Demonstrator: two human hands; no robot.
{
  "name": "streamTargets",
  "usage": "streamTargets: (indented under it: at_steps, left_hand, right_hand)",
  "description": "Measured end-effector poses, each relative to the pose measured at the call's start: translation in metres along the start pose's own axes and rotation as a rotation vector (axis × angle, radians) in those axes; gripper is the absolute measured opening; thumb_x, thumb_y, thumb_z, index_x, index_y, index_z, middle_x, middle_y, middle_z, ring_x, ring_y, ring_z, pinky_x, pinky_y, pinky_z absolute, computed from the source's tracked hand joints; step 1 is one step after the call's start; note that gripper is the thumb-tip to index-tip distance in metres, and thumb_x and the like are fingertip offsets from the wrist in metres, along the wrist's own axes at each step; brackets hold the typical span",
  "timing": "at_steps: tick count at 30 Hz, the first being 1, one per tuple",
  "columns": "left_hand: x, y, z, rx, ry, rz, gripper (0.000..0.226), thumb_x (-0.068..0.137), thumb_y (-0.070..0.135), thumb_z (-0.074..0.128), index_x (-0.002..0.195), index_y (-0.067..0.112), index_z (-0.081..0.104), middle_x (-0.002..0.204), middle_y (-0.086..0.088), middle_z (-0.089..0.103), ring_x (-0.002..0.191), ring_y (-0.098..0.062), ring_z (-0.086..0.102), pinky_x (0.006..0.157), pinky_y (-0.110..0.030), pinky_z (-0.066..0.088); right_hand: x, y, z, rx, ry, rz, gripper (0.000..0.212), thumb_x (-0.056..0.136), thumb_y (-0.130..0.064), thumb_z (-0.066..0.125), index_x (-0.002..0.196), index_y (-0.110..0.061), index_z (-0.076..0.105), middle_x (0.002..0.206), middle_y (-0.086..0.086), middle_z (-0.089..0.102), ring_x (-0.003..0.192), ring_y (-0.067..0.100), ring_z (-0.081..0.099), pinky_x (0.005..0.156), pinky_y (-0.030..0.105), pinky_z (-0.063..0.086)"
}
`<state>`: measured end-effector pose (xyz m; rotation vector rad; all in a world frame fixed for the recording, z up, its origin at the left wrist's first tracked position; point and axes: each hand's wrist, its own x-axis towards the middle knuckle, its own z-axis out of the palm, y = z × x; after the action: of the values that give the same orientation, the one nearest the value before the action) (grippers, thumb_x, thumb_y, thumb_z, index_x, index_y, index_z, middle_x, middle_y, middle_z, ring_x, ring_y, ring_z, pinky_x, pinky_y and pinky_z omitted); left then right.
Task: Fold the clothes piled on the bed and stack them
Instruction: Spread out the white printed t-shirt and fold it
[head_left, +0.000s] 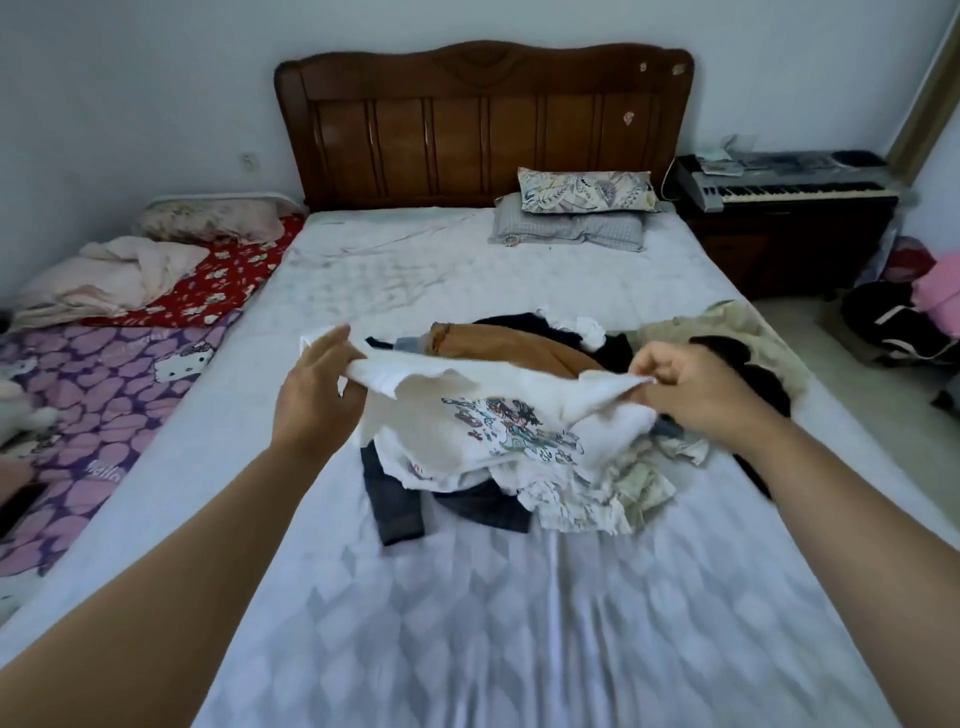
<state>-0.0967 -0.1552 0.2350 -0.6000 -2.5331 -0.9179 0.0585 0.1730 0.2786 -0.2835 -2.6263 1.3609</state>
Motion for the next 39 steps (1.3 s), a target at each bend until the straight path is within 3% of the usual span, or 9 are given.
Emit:
streamTargets:
  at_steps: [5,10,13,22,27,32,34,36,39]
  left_hand:
    - [-0.119,-0.036,0.021,0.119,-0.368,-0.186,0.020,0.079,0.005,0.066,0.096,0.014,0.071,0.131,0.000,0.059,0.115,-0.024,0.058,0.090,-0.034,0.046]
    - [-0.227,-0.055,0.034,0.186,-0.808,-0.354,0.029,0.081,0.012,0.059,0.087,0.041,0.061,0.121,0.007,0.061,0.113,-0.015,0.056,0.092,-0.026,0.043]
    - [-0.259,-0.056,0.036,0.281,-0.929,-0.445,0.033,0.087,0.013,0.048,0.100,0.041,0.061,0.124,0.009,0.056,0.114,-0.011,0.053,0.093,-0.022,0.041]
    - [-0.270,-0.056,0.079,0.249,-0.980,-0.451,0.020,0.091,0.023,0.051,0.101,0.028,0.067,0.111,0.012,0.063,0.100,-0.009,0.058,0.083,-0.023,0.046]
    - [-0.275,-0.051,0.147,0.136,-1.101,-0.345,0.017,0.093,0.028,0.052,0.102,0.026,0.066,0.110,0.011,0.064,0.101,-0.008,0.059,0.089,-0.029,0.048]
    - [-0.289,-0.037,0.229,0.096,-1.210,-0.182,0.020,0.095,0.029,0.050,0.109,0.026,0.064,0.115,0.010,0.060,0.106,-0.009,0.056,0.091,-0.024,0.043]
    - [-0.295,-0.031,0.259,0.072,-1.221,-0.141,0.021,0.095,0.028,0.050,0.112,0.026,0.063,0.119,0.010,0.058,0.108,-0.009,0.054,0.090,-0.022,0.040]
    - [-0.301,-0.026,0.286,0.013,-1.184,-0.107,0.022,0.095,0.027,0.051,0.115,0.025,0.061,0.127,0.010,0.054,0.115,-0.009,0.051,0.092,-0.021,0.038]
    - [-0.306,-0.015,0.326,-0.046,-1.067,-0.013,0.030,0.094,0.027,0.054,0.124,0.020,0.058,0.142,0.006,0.045,0.129,-0.013,0.042,0.100,-0.026,0.038]
  right_hand:
    - [-0.044,0.065,0.055,-0.257,-0.456,0.195,0.023,0.074,-0.016,0.078,0.062,-0.020,0.060,0.056,-0.011,0.050,0.051,-0.001,0.043,0.049,0.012,0.034]
    - [-0.099,0.128,0.107,-0.201,-0.895,0.418,0.011,0.076,-0.015,0.076,0.068,-0.015,0.068,0.059,-0.001,0.062,0.059,0.012,0.058,0.064,0.021,0.049]
    - [-0.116,0.142,0.127,-0.198,-0.841,0.427,0.007,0.079,-0.018,0.072,0.072,-0.018,0.071,0.067,0.005,0.068,0.061,0.009,0.061,0.064,0.017,0.047]
    - [-0.143,0.191,0.164,-0.216,-0.543,0.516,0.012,0.086,-0.020,0.065,0.080,-0.010,0.066,0.076,-0.002,0.061,0.067,0.008,0.055,0.062,0.021,0.042]
    - [-0.168,0.245,0.178,-0.327,-0.390,0.652,0.032,0.089,-0.022,0.059,0.060,-0.015,0.045,0.062,-0.001,0.050,0.058,0.012,0.046,0.058,0.028,0.036]
    - [-0.179,0.296,0.192,-0.378,-0.252,0.749,0.029,0.087,-0.023,0.056,0.060,-0.021,0.047,0.065,-0.004,0.050,0.066,0.017,0.051,0.056,0.026,0.034]
    - [-0.178,0.318,0.200,-0.354,-0.183,0.773,0.007,0.087,-0.024,0.059,0.086,-0.018,0.063,0.090,0.003,0.059,0.087,0.022,0.057,0.068,0.029,0.040]
    - [-0.175,0.337,0.208,-0.364,-0.115,0.786,0.040,0.087,-0.023,0.062,0.124,-0.010,0.054,0.122,0.009,0.054,0.113,0.028,0.052,0.089,0.033,0.040]
    - [-0.167,0.364,0.218,-0.357,-0.080,0.743,0.062,0.082,-0.027,0.068,0.136,-0.013,0.044,0.130,0.006,0.054,0.122,0.029,0.046,0.096,0.038,0.040]
